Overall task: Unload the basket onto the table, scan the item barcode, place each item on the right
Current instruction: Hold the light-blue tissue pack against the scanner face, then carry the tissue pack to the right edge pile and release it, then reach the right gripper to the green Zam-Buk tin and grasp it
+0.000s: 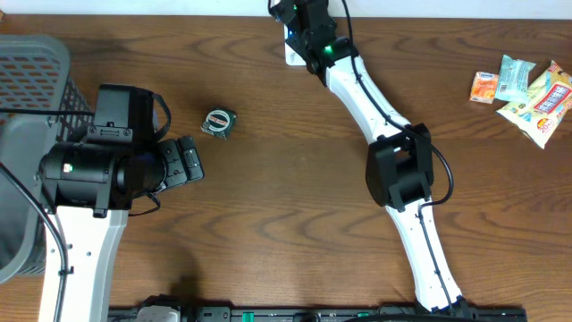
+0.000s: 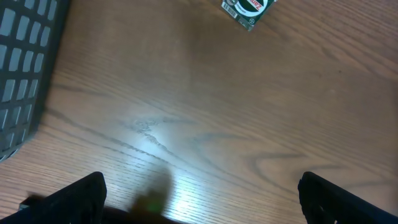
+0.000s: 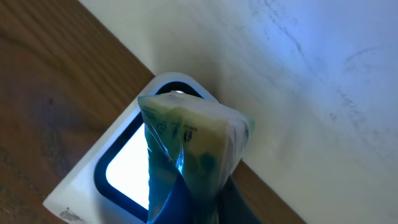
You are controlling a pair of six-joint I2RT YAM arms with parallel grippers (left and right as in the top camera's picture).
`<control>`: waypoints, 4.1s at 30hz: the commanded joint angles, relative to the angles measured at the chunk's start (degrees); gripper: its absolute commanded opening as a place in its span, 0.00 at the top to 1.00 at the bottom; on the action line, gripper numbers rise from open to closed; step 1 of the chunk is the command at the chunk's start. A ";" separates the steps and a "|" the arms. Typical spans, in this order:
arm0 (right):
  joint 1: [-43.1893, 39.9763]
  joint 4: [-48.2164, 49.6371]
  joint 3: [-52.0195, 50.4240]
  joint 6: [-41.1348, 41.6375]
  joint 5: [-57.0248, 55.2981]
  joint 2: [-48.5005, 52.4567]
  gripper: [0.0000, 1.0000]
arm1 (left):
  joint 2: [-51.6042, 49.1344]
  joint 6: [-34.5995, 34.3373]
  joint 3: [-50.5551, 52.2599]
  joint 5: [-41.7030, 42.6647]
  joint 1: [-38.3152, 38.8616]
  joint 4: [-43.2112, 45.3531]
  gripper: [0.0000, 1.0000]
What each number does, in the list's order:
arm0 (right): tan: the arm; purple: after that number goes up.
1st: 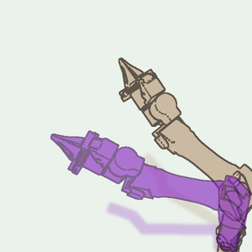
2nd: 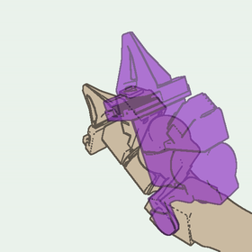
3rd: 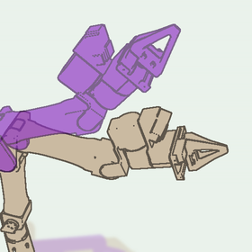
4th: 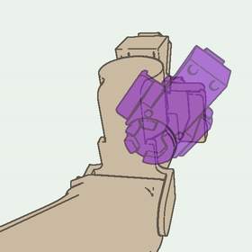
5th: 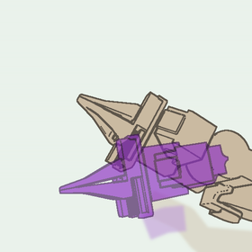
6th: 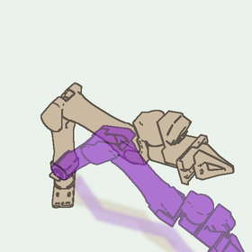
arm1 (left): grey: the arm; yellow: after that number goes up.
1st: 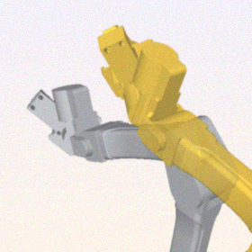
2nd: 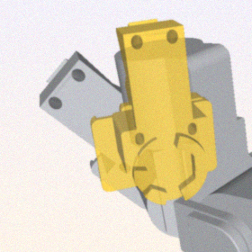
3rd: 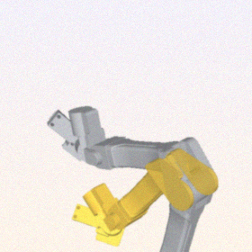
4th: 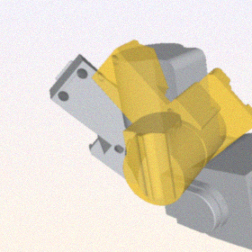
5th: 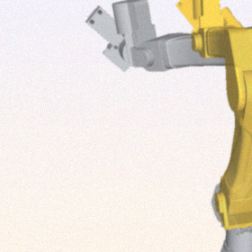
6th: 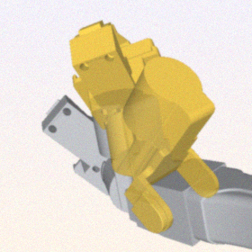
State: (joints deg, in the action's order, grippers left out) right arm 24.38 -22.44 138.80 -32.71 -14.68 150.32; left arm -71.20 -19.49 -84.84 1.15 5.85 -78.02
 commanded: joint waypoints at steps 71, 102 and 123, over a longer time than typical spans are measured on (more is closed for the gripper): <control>6.08 -29.77 0.85 41.97 32.79 -8.52 0.01 | 0.04 -0.11 -0.24 -0.15 -0.02 -0.17 0.02; 17.99 -27.39 0.79 12.04 25.75 1.84 0.06 | 0.04 -0.11 -0.24 -0.15 -0.02 -0.15 0.02; 17.20 -19.02 -7.54 16.46 26.82 1.81 0.40 | 0.04 -0.09 -0.24 -0.15 -0.02 -0.17 0.02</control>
State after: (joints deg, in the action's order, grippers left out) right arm 41.80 -40.95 132.46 -19.46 12.23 151.46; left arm -71.20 -19.49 -84.84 1.17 5.85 -78.02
